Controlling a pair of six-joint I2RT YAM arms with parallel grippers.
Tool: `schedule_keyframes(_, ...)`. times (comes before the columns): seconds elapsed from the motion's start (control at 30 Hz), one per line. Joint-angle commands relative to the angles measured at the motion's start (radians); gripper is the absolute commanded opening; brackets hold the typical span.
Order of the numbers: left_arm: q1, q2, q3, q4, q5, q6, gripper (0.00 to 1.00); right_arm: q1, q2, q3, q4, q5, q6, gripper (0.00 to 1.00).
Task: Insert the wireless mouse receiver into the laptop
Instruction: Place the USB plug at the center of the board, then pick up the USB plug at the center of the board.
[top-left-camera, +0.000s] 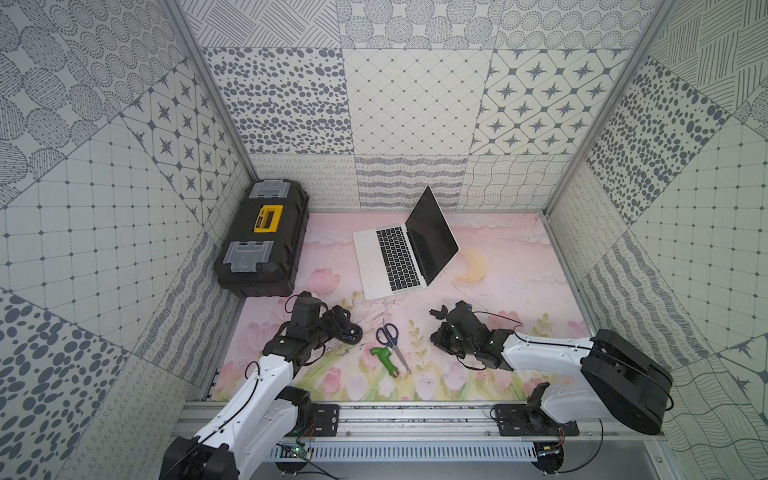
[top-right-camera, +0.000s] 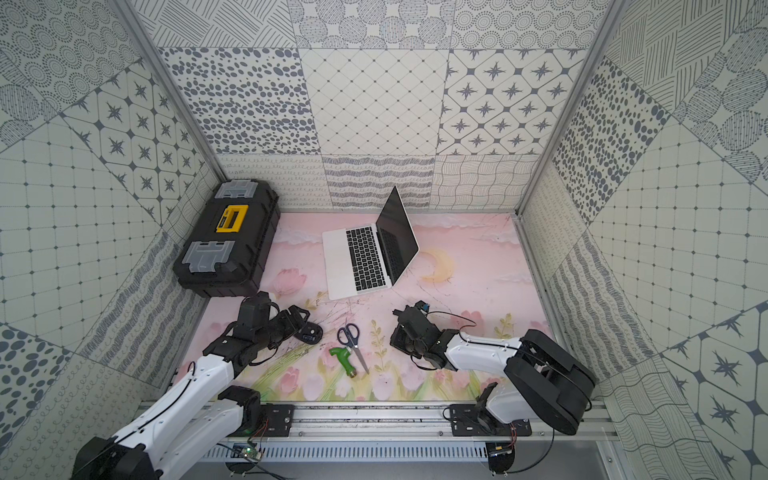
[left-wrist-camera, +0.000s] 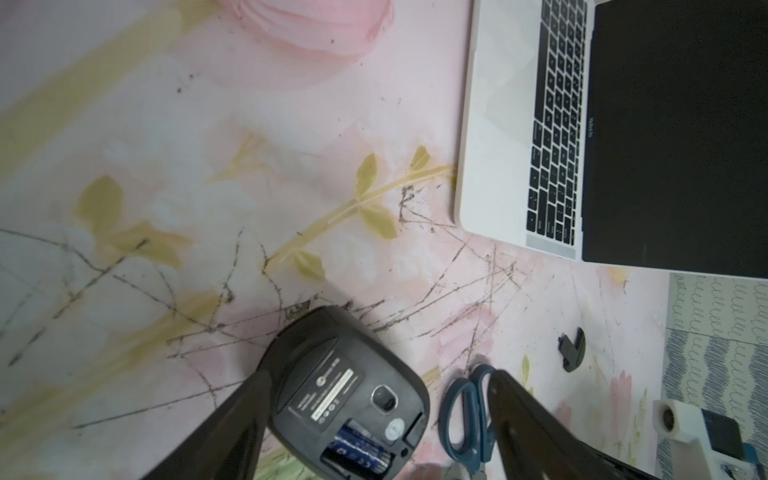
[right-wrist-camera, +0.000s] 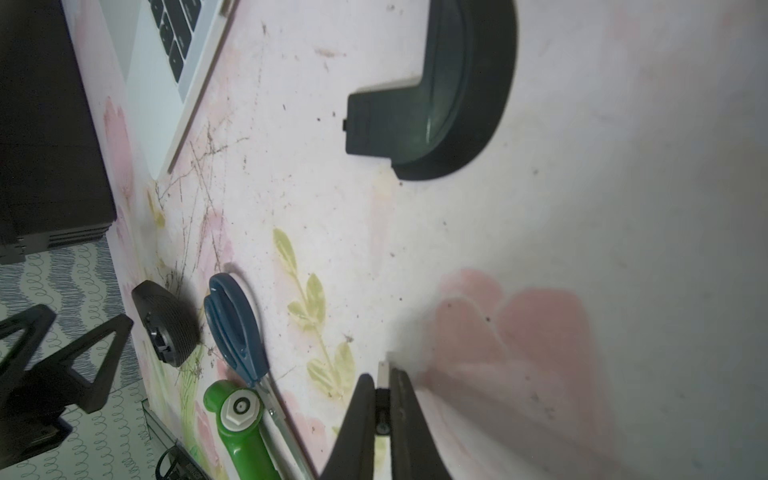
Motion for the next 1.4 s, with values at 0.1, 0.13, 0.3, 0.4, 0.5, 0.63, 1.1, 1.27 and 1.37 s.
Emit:
schedule_keyframes(0.1, 0.004, -0.017, 0.145, -0.162, 0.076, 0.059, 0.86, 0.006, 0.019, 0.006, -0.102, 0.019, -0.054, 0.2)
schedule_keyframes(0.13, 0.003, -0.005, 0.162, -0.165, 0.105, 0.06, 0.86, 0.006, 0.008, 0.0, -0.113, 0.022, -0.056, 0.22)
schedule_keyframes(0.3, -0.024, 0.072, 0.265, -0.182, 0.223, 0.114, 0.84, 0.006, -0.067, 0.004, -0.185, -0.005, -0.095, 0.36)
schedule_keyframes(0.4, -0.062, 0.142, 0.356, -0.272, 0.26, 0.216, 0.83, 0.007, -0.107, 0.049, -0.276, -0.03, -0.194, 0.44)
schedule_keyframes(0.5, -0.09, 0.245, 0.48, -0.359, 0.304, 0.36, 0.8, 0.007, -0.132, 0.15, -0.398, -0.075, -0.409, 0.5)
schedule_keyframes(0.63, -0.096, 0.358, 0.584, -0.395, 0.353, 0.464, 0.74, 0.011, -0.078, 0.329, -0.619, -0.132, -0.733, 0.5)
schedule_keyframes(1.1, -0.12, 0.751, 0.769, -0.226, 0.404, 0.391, 0.62, -0.028, 0.192, 0.594, -0.882, -0.042, -1.587, 0.61)
schedule_keyframes(1.27, -0.125, 0.86, 0.832, -0.233, 0.406, 0.405, 0.61, -0.059, 0.256, 0.612, -0.848, -0.061, -1.666, 0.54)
schedule_keyframes(1.37, -0.125, 0.895, 0.836, -0.222, 0.41, 0.404, 0.61, -0.06, 0.295, 0.614, -0.821, -0.085, -1.674, 0.51)
